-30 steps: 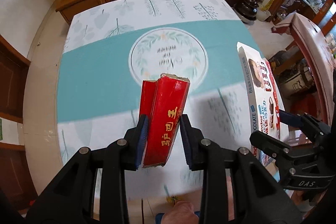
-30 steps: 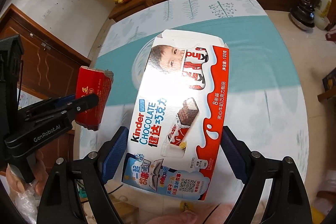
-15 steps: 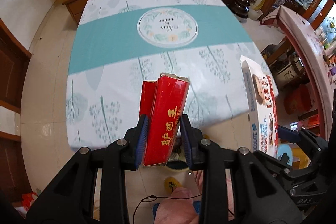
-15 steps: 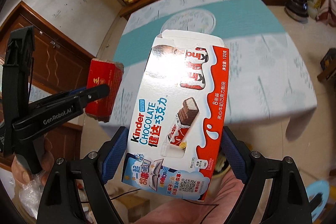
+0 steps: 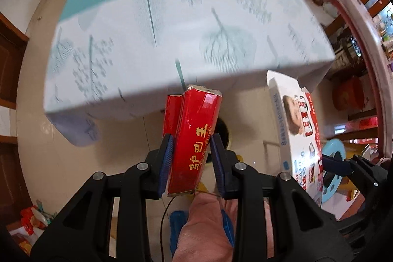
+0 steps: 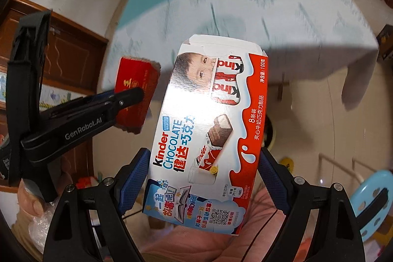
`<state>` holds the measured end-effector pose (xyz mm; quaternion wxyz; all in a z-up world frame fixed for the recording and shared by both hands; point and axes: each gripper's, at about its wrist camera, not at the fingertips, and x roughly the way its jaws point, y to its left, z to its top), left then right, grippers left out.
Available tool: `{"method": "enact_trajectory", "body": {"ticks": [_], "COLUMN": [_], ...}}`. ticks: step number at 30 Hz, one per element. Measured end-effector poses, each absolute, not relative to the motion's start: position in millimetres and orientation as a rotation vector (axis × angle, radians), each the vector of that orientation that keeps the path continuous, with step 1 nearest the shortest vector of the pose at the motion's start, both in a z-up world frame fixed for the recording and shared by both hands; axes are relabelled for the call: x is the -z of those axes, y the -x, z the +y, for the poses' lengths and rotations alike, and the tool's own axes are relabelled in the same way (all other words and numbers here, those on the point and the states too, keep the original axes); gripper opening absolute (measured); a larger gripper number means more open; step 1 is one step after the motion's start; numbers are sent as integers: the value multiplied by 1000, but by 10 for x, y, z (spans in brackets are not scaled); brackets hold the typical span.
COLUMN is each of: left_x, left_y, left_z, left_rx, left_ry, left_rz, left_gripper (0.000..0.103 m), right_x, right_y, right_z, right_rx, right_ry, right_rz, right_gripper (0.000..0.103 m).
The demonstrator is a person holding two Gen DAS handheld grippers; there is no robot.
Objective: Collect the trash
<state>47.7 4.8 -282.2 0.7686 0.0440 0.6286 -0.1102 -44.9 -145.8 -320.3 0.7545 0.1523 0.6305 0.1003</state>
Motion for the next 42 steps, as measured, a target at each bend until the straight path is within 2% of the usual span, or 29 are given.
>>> {"method": "enact_trajectory", "body": {"ticks": [5,16,23,27,29,30,31,42], "left_x": [3433,5085,5567,5679,5698,5703,5700,5668], "left_y": [-375,-397,-446,-448,-450,-445,-444,-426], "left_z": [-7,-141,-136,-68,-41,-37,-20,124], "left_rx": [234,209,201,225,233,241,242,195], "left_ry": [-81,-35,-55,-14,-17,-19,-21,-6], "left_rz": [1421,1510,1524,1529,1525,1525,1520,1492], "left_gripper": [28,28,30,37,57,74,79,80], "right_x": [3879,5755,6398,6582,6610,6612,6605,6533], "right_y": [566,501,367,249,265,272,274,252], "right_z": [-1502,-1652,-1653,-1712,-1772,-1784,-1813,-1900], "right_rx": [-193,-169,-141,-134,-130,-118,-109,-34], "right_ry": [-346,-338,-367,-375,-398,-406,-413,-418], "right_rz": [1513,1755,1829,1830,1827,1814,1795,1655], "right_gripper": [86,87,88,90,99,99,100,100]}}
